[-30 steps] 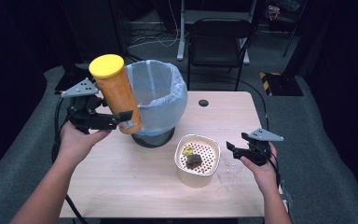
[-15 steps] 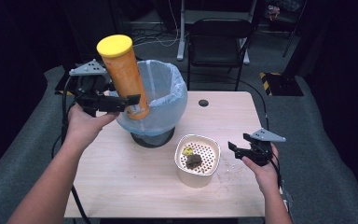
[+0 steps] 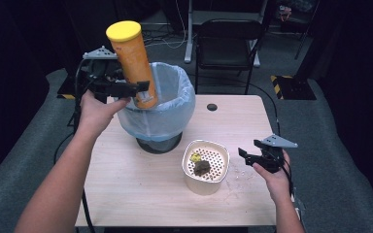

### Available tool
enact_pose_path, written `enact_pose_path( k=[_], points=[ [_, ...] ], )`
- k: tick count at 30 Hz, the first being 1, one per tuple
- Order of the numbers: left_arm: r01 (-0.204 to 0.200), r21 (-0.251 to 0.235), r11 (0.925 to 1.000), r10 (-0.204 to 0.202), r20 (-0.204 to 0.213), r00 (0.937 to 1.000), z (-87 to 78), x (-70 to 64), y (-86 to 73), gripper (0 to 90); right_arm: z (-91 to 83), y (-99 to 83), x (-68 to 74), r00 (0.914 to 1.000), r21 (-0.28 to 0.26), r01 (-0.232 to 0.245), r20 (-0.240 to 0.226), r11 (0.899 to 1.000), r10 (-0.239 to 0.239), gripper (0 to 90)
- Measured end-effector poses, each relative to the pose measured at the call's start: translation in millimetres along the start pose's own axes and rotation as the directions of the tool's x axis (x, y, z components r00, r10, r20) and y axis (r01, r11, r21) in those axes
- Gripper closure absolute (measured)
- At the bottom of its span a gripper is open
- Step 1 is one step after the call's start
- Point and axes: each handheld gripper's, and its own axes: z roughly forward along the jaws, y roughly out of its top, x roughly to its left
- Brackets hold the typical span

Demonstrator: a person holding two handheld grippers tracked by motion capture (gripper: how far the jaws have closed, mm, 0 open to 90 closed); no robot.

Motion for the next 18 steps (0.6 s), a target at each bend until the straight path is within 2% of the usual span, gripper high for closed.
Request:
enact_pose_path(
  k=[8, 15, 18],
  points=[
    [-0.003, 0.011, 0.9999, 0.004, -0.046, 0.9990, 22.9, 9.9, 0.4, 24.0, 2.4, -1.7, 0.1, 1.0000, 0.004, 0.009, -0.001, 1.000, -0.009, 24.8],
    [0.017, 0.007, 0.9998, -0.016, -0.078, 0.9968, 40.7, 20.8, -1.1, 24.0, 5.7, -4.4, 1.1, 0.9999, 0.014, 0.011, -0.004, 1.000, -0.011, 24.8],
    [0.015, 0.021, 0.9997, -0.013, -0.096, 0.9953, 48.6, 25.0, -1.9, 23.9, 6.5, -4.7, 1.1, 0.9999, 0.015, 0.014, -0.006, 1.000, -0.014, 24.8]
  ],
)
